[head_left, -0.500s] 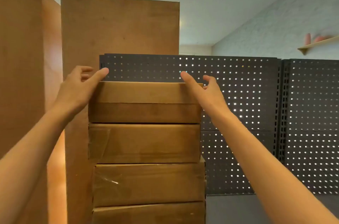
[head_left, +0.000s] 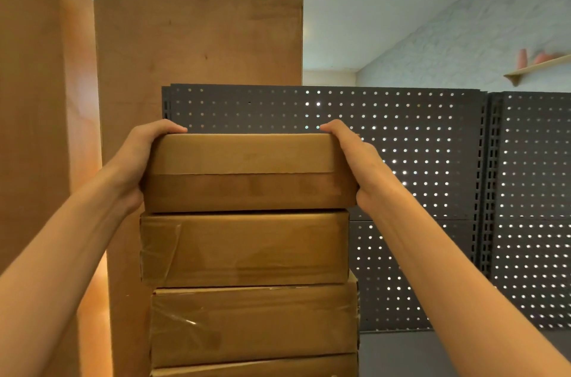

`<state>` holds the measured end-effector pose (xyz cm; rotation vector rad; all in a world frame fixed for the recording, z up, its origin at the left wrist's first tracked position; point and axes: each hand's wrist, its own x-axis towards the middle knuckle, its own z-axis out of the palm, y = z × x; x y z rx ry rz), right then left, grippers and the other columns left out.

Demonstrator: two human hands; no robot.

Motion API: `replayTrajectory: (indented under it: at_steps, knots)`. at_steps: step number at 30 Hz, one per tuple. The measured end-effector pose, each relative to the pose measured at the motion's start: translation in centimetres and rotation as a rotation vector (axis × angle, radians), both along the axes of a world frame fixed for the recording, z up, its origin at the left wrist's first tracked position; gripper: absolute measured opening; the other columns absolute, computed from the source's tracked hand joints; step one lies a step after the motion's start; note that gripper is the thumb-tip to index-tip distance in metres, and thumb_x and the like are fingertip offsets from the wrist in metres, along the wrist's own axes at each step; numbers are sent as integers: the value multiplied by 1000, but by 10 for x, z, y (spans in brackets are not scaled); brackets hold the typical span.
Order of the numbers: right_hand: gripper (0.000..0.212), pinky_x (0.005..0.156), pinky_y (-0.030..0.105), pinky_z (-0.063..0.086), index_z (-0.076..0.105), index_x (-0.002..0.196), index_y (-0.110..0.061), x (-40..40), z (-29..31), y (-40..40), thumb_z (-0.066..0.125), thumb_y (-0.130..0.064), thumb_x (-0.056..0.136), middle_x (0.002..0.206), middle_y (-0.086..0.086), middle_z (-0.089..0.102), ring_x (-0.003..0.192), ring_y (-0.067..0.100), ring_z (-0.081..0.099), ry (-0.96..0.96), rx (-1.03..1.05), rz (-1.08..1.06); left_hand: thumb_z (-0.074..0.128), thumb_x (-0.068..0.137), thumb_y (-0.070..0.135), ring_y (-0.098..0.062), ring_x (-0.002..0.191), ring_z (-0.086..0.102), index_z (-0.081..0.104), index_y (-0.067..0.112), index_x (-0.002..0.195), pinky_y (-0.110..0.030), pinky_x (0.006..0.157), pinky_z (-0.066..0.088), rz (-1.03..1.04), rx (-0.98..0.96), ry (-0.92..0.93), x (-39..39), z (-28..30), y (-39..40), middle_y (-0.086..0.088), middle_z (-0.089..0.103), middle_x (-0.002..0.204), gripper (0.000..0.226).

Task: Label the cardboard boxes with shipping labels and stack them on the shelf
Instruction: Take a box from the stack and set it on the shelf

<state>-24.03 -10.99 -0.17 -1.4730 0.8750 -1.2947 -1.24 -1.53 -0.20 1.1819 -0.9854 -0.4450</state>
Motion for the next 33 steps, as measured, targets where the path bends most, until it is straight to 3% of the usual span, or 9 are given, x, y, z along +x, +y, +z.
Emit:
replayTrajectory:
  at_steps: [5, 9, 15, 17, 19, 20, 24, 28, 33]
  knots:
    - [30, 68, 31, 41, 54, 85, -17, -17, 1, 1, 60, -47, 81, 83, 0, 51, 77, 16, 51, -35, -46, 4, 54, 84, 42, -12, 68, 48, 54, 23, 70, -28, 60, 34, 32, -48, -16, -22, 2, 5, 2, 53, 71, 23]
    - [31, 65, 30, 41, 56, 91, -17, -40, 4, 6, 58, -47, 81, 85, 0, 53, 76, 15, 50, -70, -93, 8, 52, 85, 42, -11, 70, 47, 53, 27, 72, -28, 63, 34, 57, -108, -15, -51, 4, 12, 4, 51, 73, 20]
    - [30, 81, 39, 49, 59, 92, -19, -94, -1, 13, 57, -47, 82, 93, 0, 58, 92, 21, 57, -97, -153, 9, 51, 88, 36, -10, 70, 44, 51, 29, 72, -29, 62, 33, 85, -219, -71, -115, 3, 27, 4, 48, 74, 18]
    - [32, 90, 45, 48, 60, 92, -19, -115, -6, 14, 58, -49, 81, 95, 2, 60, 95, 22, 58, -99, -173, 2, 50, 90, 30, -9, 66, 48, 60, 33, 59, -28, 61, 33, 69, -264, -96, -140, 0, 31, 6, 51, 67, 33]
    - [33, 87, 43, 49, 57, 86, -20, -137, -11, 15, 59, -51, 77, 93, 2, 60, 91, 21, 58, -98, -194, 8, 50, 91, 25, 0, 51, 51, 62, 39, 41, -26, 57, 33, 66, -260, -105, -166, -5, 35, 13, 55, 51, 53]
    - [34, 83, 41, 49, 56, 84, -20, -148, -13, 15, 59, -52, 74, 91, 2, 60, 89, 20, 57, -98, -203, 13, 51, 90, 27, 2, 47, 50, 62, 35, 43, -26, 56, 33, 72, -256, -91, -175, -8, 35, 15, 54, 46, 50]
    - [33, 79, 38, 47, 58, 85, -20, -191, -20, 15, 60, -52, 75, 89, 1, 60, 86, 19, 57, -94, -216, 9, 52, 88, 38, -6, 64, 47, 57, 27, 69, -27, 58, 33, 43, -200, -64, -207, -21, 30, 7, 51, 68, 23]
    - [46, 84, 41, 49, 59, 92, -19, -229, -31, 12, 58, -57, 65, 92, 2, 61, 90, 23, 60, -50, -200, -1, 52, 87, 40, -9, 69, 48, 58, 26, 73, -28, 60, 35, 32, -177, -74, -239, -33, 24, 5, 52, 75, 21]
    - [39, 78, 39, 48, 56, 89, -20, -265, -49, 9, 59, -54, 69, 86, 1, 59, 82, 18, 57, -72, -177, -7, 55, 73, 50, -13, 78, 50, 59, 24, 80, -32, 66, 37, -7, -161, -101, -269, -47, 16, 2, 55, 82, 27]
